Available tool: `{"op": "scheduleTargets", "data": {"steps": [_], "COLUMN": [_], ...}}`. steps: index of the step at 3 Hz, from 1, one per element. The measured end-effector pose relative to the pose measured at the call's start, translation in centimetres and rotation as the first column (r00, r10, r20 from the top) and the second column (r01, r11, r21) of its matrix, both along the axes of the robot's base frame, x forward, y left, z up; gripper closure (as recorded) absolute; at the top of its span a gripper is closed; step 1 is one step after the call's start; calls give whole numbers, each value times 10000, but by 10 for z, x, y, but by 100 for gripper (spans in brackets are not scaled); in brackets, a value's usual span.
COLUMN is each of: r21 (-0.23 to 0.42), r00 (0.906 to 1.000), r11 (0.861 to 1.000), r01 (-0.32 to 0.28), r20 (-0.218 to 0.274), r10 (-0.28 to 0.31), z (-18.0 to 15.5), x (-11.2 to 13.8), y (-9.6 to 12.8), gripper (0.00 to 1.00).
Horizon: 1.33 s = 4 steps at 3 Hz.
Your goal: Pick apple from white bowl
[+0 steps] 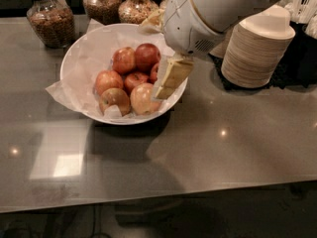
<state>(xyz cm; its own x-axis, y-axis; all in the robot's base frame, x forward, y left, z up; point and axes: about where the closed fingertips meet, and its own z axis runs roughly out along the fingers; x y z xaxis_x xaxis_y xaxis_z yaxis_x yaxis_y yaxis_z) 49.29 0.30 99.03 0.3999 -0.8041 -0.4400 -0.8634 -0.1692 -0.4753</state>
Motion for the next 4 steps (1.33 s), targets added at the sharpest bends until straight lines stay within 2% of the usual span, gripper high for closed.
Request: {"op": "scheduleTargets", "data": {"steps": [1,2,4], "r21": [155,105,-296], "r00": [9999,9982,9900], "r11": [9999,9999,9991], "r01": [49,-5,-308], "r20": [-162,-597,-1382], "r10": [-46,11,264], "z": [-3,-19,-54], "x": [14,24,25], "y": [-1,3,17], "gripper": [24,29,30]}}
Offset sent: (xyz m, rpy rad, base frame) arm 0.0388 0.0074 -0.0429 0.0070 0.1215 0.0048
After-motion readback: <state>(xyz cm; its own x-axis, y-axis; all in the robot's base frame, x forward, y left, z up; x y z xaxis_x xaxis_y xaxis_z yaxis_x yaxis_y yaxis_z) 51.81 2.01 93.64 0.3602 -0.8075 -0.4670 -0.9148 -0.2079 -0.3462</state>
